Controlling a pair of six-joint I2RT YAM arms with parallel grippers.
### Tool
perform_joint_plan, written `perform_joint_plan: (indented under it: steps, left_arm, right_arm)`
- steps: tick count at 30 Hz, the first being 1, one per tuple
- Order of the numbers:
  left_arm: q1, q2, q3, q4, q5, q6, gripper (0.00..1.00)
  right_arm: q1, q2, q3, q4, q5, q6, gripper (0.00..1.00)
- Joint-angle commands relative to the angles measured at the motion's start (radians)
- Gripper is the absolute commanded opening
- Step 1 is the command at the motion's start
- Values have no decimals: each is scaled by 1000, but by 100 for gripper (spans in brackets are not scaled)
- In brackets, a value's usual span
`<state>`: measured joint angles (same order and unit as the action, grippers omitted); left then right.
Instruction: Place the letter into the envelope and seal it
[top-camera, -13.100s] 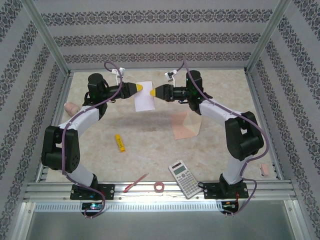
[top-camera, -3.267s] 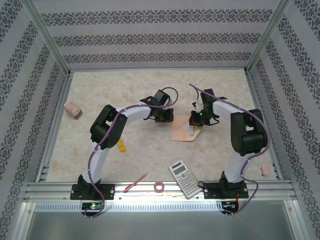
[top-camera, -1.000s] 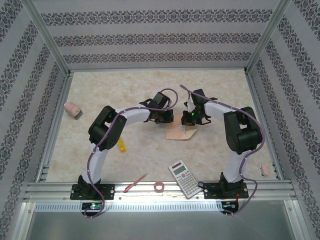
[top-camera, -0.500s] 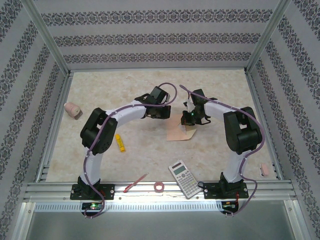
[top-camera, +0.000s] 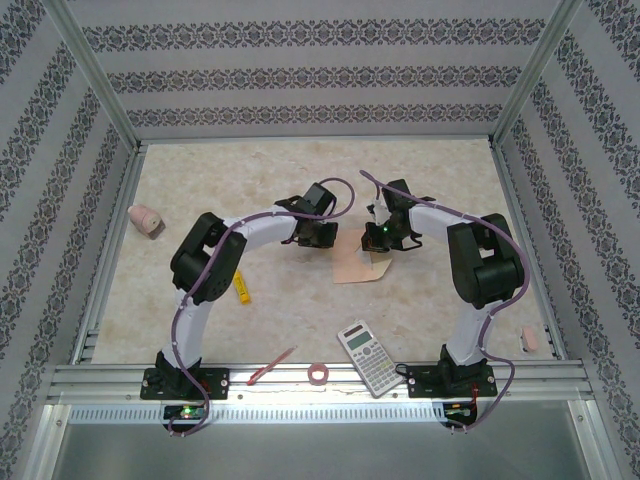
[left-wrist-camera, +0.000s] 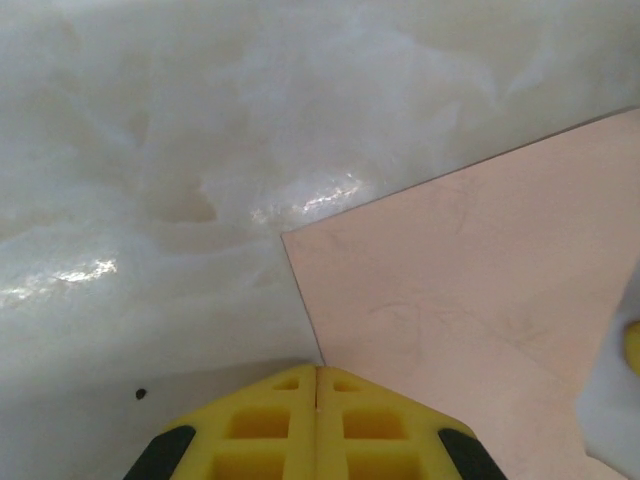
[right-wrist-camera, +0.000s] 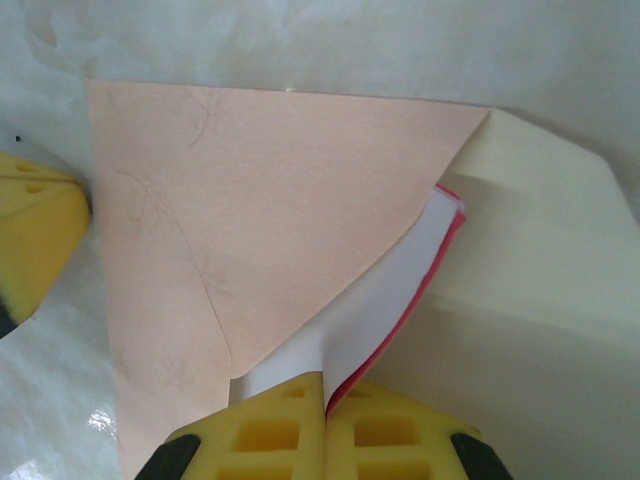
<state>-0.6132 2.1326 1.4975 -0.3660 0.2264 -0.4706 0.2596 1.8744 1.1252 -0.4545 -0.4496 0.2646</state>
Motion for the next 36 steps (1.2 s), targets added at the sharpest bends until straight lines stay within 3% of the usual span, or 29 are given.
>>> perform_joint_plan:
  steps: [1, 18, 36]
  left_arm:
    - [10, 21, 36, -50, -42, 33, 0]
    - [10, 108, 97, -11, 24, -6, 0]
    - [10, 120, 116, -3, 45, -20, 0]
  right_arm:
    - [-20, -20, -21, 3, -42, 8, 0]
    - [-36, -14, -43, 40, -125, 13, 0]
    - [4, 26, -16, 58, -123, 38, 0]
